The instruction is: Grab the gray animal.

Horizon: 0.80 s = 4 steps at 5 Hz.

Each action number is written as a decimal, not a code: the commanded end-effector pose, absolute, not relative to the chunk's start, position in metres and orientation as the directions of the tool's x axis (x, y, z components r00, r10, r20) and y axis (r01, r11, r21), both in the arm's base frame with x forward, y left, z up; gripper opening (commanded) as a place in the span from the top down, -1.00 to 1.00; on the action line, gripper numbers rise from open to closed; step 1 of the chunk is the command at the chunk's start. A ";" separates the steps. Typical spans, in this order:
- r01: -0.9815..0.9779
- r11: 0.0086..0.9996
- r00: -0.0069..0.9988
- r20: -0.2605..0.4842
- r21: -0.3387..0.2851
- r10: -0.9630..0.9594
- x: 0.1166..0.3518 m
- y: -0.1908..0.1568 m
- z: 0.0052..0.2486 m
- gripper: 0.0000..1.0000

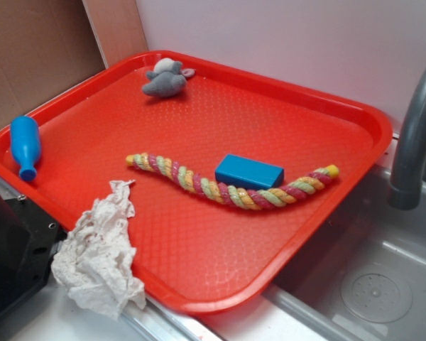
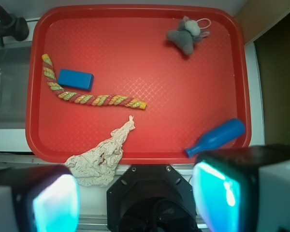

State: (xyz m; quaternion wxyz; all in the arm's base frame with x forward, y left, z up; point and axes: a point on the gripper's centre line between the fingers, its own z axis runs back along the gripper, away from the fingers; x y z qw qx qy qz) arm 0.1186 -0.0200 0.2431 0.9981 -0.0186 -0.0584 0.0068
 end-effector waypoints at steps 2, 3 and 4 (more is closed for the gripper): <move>-0.121 0.985 0.988 0.110 0.126 0.107 0.164 0.009 0.202 -1.00; -0.325 0.946 0.941 0.106 0.017 0.322 0.196 0.028 0.192 -1.00; -0.486 0.869 0.840 0.229 -0.090 0.493 0.243 0.048 0.162 -1.00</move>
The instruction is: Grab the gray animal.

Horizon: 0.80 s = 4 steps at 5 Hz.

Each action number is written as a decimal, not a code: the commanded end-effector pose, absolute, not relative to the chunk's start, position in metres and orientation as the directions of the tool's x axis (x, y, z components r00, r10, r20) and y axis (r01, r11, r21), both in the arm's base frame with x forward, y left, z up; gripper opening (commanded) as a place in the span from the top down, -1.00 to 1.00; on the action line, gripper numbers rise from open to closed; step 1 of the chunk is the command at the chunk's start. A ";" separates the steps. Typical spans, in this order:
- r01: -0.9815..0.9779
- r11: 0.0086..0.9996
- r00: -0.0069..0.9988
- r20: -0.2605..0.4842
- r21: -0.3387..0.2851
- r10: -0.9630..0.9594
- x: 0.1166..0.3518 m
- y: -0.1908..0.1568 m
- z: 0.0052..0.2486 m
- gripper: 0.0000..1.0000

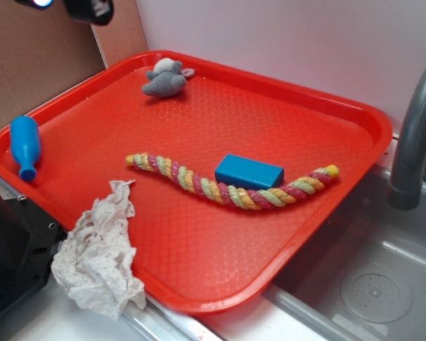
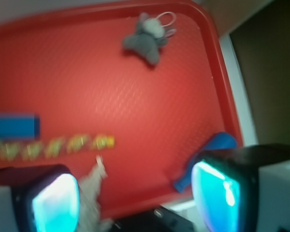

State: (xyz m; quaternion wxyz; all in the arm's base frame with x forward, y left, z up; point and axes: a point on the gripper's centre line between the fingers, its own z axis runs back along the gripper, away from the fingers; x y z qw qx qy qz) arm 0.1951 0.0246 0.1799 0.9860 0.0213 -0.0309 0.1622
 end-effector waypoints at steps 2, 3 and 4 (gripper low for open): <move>-0.602 0.793 0.769 0.201 -0.092 0.607 0.305 0.073 0.113 -1.00; -0.612 0.791 0.777 0.191 0.005 0.600 0.300 0.082 0.091 -1.00; -0.607 0.793 0.785 0.203 0.059 0.586 0.289 0.097 0.079 -1.00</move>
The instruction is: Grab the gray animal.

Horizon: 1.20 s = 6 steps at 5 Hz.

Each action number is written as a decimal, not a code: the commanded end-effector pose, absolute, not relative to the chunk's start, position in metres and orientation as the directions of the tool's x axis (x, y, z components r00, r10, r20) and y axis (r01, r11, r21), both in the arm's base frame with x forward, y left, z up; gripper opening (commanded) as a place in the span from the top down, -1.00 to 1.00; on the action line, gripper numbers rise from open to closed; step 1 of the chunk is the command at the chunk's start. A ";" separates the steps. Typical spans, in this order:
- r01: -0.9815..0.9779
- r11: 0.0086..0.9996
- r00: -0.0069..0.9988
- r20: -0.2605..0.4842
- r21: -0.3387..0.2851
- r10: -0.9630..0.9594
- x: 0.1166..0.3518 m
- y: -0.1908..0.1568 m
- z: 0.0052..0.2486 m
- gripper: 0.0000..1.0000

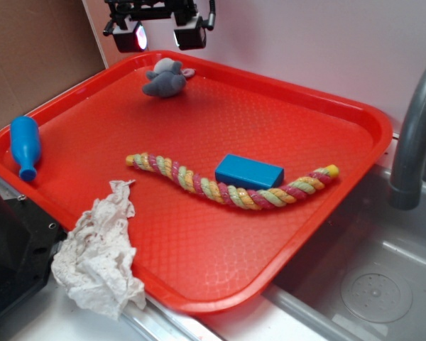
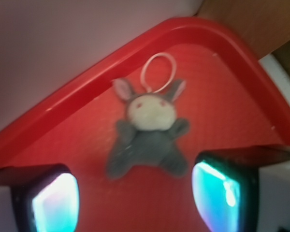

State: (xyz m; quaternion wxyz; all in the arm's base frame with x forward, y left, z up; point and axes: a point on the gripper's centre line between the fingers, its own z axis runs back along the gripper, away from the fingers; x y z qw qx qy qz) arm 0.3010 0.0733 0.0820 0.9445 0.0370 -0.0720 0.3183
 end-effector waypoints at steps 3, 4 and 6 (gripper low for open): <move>-0.483 0.872 0.863 0.208 0.071 0.461 0.312 0.100 0.041 -1.00; -0.450 0.891 0.886 0.161 0.070 0.435 0.311 0.103 0.023 -1.00; -0.433 0.899 0.900 0.087 0.063 0.427 0.295 0.102 0.021 1.00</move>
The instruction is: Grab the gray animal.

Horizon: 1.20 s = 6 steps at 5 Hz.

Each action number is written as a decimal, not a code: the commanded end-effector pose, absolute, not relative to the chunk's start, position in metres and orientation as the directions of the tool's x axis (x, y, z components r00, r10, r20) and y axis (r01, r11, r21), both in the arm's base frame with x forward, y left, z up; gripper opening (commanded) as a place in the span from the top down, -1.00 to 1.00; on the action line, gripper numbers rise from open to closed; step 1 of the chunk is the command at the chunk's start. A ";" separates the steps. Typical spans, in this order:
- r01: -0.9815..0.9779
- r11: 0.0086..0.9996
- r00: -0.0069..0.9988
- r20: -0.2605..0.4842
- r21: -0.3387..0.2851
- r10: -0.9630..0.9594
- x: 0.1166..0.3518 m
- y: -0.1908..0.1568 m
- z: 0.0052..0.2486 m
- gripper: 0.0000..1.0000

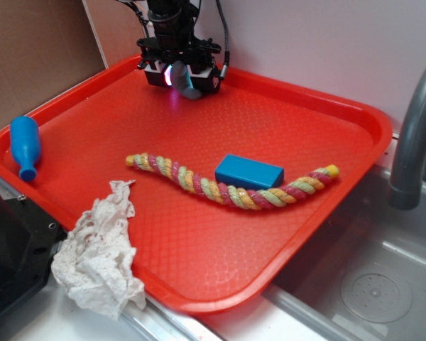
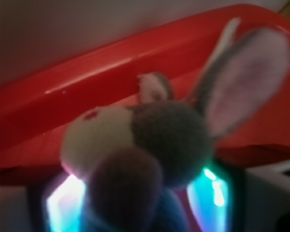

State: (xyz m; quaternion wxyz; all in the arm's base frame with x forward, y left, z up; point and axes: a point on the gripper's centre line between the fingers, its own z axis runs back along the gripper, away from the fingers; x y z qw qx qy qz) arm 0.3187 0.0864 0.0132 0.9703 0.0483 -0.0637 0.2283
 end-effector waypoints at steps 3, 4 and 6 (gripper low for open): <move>-0.077 0.983 0.989 0.140 0.164 0.055 0.236 0.050 0.162 1.00; -0.002 0.980 0.989 0.144 0.201 -0.028 0.230 0.029 0.197 1.00; 0.056 0.992 0.984 0.162 0.118 -0.074 0.216 0.003 0.246 1.00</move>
